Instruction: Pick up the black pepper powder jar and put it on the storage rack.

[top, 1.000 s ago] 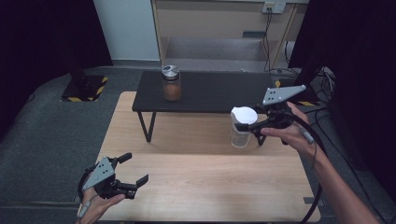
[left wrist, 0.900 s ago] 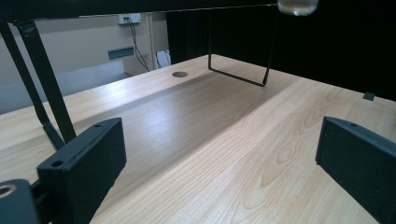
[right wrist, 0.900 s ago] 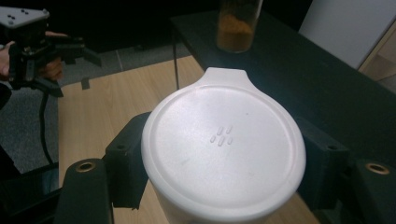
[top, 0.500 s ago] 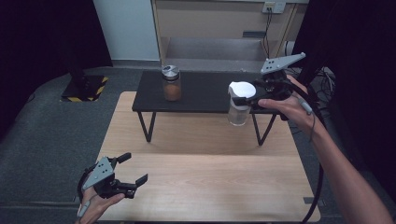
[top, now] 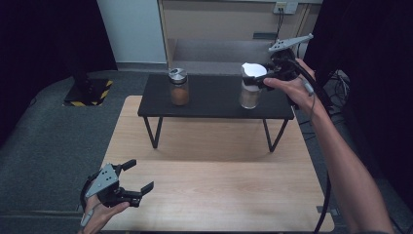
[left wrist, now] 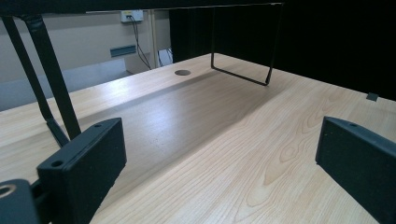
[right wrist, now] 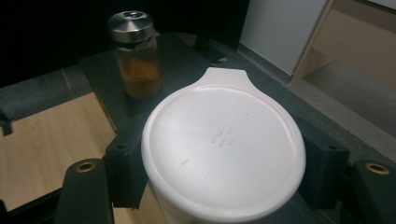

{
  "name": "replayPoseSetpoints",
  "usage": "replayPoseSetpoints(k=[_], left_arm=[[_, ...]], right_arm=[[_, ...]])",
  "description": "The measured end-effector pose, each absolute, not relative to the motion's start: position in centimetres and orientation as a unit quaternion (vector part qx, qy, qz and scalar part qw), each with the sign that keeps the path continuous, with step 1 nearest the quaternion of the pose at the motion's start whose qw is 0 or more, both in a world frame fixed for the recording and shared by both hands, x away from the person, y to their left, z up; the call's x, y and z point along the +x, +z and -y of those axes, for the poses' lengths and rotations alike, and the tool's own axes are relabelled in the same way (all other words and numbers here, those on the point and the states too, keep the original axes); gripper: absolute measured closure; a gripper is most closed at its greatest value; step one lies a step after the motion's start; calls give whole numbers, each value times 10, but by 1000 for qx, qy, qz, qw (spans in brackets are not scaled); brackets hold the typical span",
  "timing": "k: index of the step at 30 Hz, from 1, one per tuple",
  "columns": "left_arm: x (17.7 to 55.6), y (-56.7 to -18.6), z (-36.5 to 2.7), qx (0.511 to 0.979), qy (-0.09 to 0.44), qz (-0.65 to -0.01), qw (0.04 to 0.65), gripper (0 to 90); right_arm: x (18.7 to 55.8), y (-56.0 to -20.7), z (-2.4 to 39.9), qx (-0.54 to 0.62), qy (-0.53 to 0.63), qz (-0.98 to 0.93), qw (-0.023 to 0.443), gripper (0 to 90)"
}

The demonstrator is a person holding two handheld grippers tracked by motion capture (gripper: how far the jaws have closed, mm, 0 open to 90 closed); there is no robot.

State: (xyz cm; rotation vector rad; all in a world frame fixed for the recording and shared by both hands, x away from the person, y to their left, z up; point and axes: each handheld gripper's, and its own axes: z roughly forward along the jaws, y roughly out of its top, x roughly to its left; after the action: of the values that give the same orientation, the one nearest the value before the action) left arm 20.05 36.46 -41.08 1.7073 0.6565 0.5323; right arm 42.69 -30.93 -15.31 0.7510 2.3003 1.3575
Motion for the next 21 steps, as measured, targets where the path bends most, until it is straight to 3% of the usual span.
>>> replayPoseSetpoints(k=[21], left_arm=[[202,-411,-365,730,226,-279,581,6]], right_arm=[[460,-168,300,358,445,-789,226,313]])
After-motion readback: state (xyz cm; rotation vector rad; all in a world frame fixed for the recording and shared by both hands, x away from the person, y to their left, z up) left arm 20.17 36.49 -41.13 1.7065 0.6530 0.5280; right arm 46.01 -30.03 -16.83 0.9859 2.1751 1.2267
